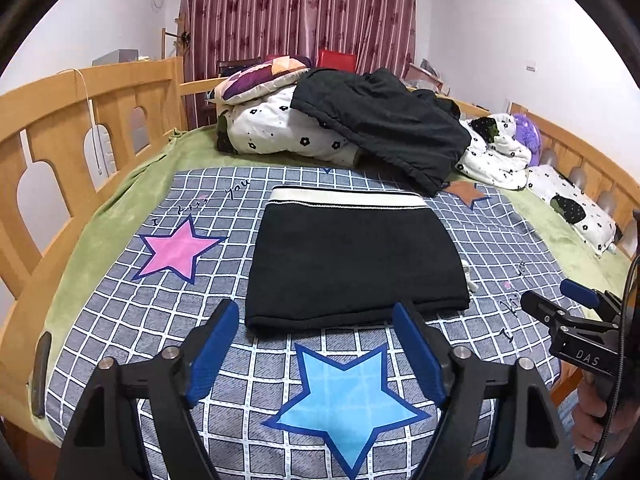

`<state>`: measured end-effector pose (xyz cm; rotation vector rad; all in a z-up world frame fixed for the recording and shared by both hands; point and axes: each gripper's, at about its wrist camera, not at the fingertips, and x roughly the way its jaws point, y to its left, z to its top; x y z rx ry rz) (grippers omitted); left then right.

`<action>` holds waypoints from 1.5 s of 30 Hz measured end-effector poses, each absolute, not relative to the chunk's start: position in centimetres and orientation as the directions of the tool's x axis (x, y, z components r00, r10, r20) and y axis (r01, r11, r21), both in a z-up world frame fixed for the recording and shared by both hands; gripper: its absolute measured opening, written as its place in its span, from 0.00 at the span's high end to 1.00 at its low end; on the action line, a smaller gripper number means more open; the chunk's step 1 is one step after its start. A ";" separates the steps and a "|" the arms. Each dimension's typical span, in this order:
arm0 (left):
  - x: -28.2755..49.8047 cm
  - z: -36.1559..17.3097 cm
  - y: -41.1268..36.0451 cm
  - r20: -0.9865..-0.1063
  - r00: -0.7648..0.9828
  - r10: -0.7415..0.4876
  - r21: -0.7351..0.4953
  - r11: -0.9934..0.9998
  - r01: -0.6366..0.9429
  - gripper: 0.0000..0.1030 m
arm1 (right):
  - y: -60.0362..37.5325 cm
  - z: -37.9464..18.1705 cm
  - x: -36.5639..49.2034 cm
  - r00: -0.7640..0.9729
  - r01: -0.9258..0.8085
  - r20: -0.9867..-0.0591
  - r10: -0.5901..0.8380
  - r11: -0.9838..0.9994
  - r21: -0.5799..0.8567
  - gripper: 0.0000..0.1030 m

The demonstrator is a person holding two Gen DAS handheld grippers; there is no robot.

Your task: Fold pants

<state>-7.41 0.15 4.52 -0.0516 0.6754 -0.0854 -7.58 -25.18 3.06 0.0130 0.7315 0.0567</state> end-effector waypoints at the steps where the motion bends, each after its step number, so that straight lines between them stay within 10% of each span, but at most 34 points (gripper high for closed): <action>1: -7.4 4.5 0.2 -0.627 0.774 -0.095 -0.077 0.995 0.060 0.23 | -25.2 3.0 -7.7 0.747 -0.043 -0.664 0.049 0.999 0.026 0.09; 45: -7.2 4.0 -0.1 -0.646 0.759 -0.083 -0.069 0.996 0.050 0.17 | -25.5 2.8 -7.9 0.754 -0.035 -0.657 0.031 0.999 0.008 0.03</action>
